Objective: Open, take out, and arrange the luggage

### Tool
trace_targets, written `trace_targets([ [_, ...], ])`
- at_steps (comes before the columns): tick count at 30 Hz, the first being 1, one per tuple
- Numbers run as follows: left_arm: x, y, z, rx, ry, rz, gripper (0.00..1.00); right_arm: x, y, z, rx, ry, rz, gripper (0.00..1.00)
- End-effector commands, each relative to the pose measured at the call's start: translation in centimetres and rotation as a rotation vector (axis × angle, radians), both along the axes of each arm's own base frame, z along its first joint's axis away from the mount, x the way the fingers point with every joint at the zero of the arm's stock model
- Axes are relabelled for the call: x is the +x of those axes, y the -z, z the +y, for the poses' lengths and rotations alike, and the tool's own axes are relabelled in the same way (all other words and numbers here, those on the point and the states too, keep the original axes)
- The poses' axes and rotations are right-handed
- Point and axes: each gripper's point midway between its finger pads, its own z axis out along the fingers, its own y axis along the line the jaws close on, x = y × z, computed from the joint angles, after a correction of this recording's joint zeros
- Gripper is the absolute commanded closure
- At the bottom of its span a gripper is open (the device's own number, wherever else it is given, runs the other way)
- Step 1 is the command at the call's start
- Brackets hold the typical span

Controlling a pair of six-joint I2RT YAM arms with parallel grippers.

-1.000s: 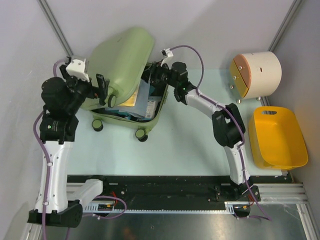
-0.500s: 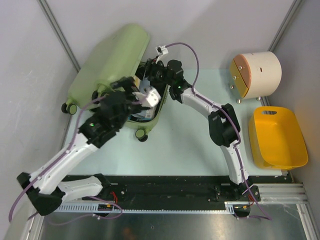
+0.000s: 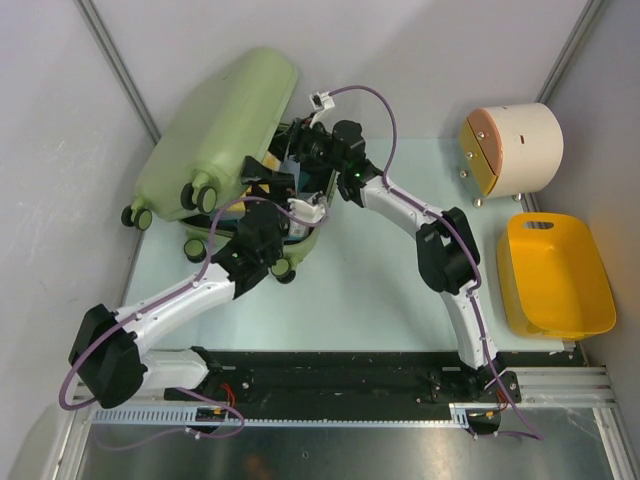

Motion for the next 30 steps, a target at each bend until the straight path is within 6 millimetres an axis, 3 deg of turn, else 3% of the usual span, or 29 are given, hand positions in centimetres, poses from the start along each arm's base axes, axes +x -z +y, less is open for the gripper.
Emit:
trace_targets([
  [1, -0.3, -5.1, 3.7, -0.018, -0.133, -0.193, 0.15, -1.4, -4.8, 0.3, 0.080, -0.019, -0.100, 0.33],
  [5, 0.0, -5.4, 4.5, 0.030, -0.150, -0.204, 0.25, -1.5, -4.7, 0.4, 0.082, -0.027, -0.093, 0.33],
  [8, 0.1, -5.8, 5.1, 0.046, -0.164, -0.215, 0.45, -1.5, -4.8, 0.1, 0.076, -0.023, -0.091, 0.32],
  [9, 0.2, -6.0, 5.4, 0.048, -0.171, -0.220, 0.57, -1.4, -4.4, 0.0, 0.064, -0.017, -0.080, 0.32],
  [11, 0.1, -6.9, 5.7, 0.045, -0.172, -0.239, 0.69, -0.2, -3.9, -1.7, 0.024, 0.072, -0.052, 0.31],
  [12, 0.2, -7.2, 6.0, 0.044, -0.182, -0.244, 0.80, 0.5, -1.9, -2.4, -0.045, 0.115, 0.006, 0.31],
  [14, 0.3, -8.0, 6.4, 0.042, -0.192, -0.259, 0.90, 2.8, -0.4, -5.3, -0.172, 0.268, 0.009, 0.29],
  [15, 0.5, -8.2, 7.0, 0.043, -0.211, -0.262, 0.97, 3.3, 2.8, -6.7, -0.297, 0.326, 0.094, 0.29],
  [17, 0.8, -8.8, 8.1, 0.044, -0.239, -0.272, 1.00, 5.1, 5.3, -10.8, -0.455, 0.496, 0.136, 0.26],
  [18, 1.0, -9.0, 8.5, 0.045, -0.247, -0.276, 1.00, 4.8, 7.6, -12.5, -0.548, 0.533, 0.201, 0.25],
  [22, 1.7, -10.9, 11.0, 0.024, -0.315, -0.311, 1.00, 4.6, 11.1, -17.4, -0.702, 0.677, 0.250, 0.22],
  [23, 1.9, -11.3, 12.2, 0.018, -0.346, -0.319, 1.00, 4.2, 12.3, -18.0, -0.735, 0.678, 0.261, 0.21],
  [25, 2.3, -12.3, 13.3, 0.002, -0.374, -0.341, 1.00, 3.9, 12.7, -18.3, -0.759, 0.678, 0.264, 0.20],
  [30, 2.8, -14.5, 16.9, -0.040, -0.463, -0.395, 1.00, 4.4, 15.6, -17.1, -0.788, 0.631, 0.312, 0.17],
])
